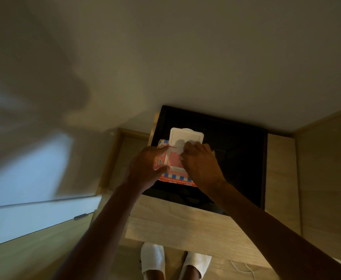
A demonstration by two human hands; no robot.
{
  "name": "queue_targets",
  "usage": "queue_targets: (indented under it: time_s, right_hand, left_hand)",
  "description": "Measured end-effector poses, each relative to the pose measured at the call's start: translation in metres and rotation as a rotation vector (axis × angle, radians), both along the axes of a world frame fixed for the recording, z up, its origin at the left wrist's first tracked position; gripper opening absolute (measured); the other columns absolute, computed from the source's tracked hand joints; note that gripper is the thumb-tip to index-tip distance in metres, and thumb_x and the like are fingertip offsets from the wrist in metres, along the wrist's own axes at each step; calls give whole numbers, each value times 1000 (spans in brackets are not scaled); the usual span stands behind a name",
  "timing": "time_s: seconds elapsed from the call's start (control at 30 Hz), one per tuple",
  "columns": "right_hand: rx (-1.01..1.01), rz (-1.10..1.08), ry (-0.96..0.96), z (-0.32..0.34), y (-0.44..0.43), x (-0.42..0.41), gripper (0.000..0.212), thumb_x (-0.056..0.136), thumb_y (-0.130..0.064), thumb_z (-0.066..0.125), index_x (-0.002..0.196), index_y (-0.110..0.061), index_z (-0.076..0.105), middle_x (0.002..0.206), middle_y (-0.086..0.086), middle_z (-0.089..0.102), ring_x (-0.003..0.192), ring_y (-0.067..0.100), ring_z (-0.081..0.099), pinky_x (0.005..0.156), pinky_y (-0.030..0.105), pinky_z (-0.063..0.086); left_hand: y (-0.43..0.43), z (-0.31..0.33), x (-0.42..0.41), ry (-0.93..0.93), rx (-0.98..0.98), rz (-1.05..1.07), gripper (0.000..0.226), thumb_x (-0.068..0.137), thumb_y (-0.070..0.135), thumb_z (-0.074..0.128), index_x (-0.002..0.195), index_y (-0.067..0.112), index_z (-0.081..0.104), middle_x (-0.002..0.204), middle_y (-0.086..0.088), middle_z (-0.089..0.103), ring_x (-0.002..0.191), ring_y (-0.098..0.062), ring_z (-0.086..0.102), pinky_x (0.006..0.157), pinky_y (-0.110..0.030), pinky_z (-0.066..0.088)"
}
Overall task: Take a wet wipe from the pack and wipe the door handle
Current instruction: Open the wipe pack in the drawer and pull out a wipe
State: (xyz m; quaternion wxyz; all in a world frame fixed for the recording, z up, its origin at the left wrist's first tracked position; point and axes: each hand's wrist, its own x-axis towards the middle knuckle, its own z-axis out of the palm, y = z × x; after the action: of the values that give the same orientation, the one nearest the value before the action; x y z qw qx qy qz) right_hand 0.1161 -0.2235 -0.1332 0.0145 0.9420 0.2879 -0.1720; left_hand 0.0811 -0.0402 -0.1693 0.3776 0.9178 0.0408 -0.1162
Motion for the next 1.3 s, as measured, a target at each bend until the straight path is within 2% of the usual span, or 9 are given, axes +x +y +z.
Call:
queue_targets:
  time_s: [0.3, 0.47, 0.7, 0.83, 0.93, 1.03, 1.3]
  right_hand:
    - [1, 33, 15, -6, -4, 3, 70, 78, -41, 71, 134, -13, 40, 144, 15, 33, 132, 31, 33, 112, 44, 25]
    - [53, -22, 39, -8, -7, 1, 70, 75, -42, 74, 132, -16, 42, 143, 12, 36, 130, 28, 35, 112, 42, 27]
    - [152, -115, 58, -9, -6, 0, 61, 75, -40, 74, 125, -16, 48, 135, 9, 44, 125, 24, 40, 109, 40, 32]
    - [287, -192, 73, -4, -6, 3, 43, 81, -32, 70, 117, -17, 53, 129, 7, 51, 119, 21, 47, 102, 38, 43]
    - [301, -173, 89, -2, -10, 4, 35, 87, -31, 64, 118, -18, 55, 128, 6, 52, 119, 21, 47, 101, 36, 43]
    - [284, -141, 89, -2, -12, 2, 35, 88, -33, 61, 120, -19, 56, 130, 5, 51, 121, 20, 46, 102, 36, 41]
    - [222, -91, 46, -1, -7, 2, 40, 80, -30, 72, 114, -15, 58, 127, 9, 51, 118, 23, 46, 101, 37, 41]
  left_hand:
    - [1, -3, 0, 1, 7, 1, 66, 80, 33, 72, 140, 26, 44, 130, -7, 54, 111, -21, 61, 86, -41, 57]
    - [-2, -1, 0, 12, 14, 2, 66, 81, 31, 72, 140, 27, 43, 131, -7, 53, 113, -21, 59, 87, -40, 57]
    - [-2, -3, -1, 4, 26, 5, 66, 81, 31, 72, 140, 29, 44, 131, -6, 52, 113, -21, 59, 86, -39, 57]
    - [-2, -4, 0, 10, 24, -2, 66, 80, 31, 72, 140, 30, 43, 131, -7, 51, 114, -22, 59, 86, -40, 57]
    - [-2, -5, 0, 24, 5, 16, 67, 79, 31, 73, 139, 32, 44, 130, -6, 51, 113, -22, 59, 87, -41, 57]
    - [-3, -6, 0, 24, 2, 21, 67, 79, 30, 74, 139, 31, 44, 131, -6, 50, 114, -22, 58, 89, -41, 56]
    - [-5, -5, -1, 16, 2, 33, 66, 79, 28, 74, 139, 29, 45, 131, -7, 51, 114, -22, 58, 89, -41, 56]
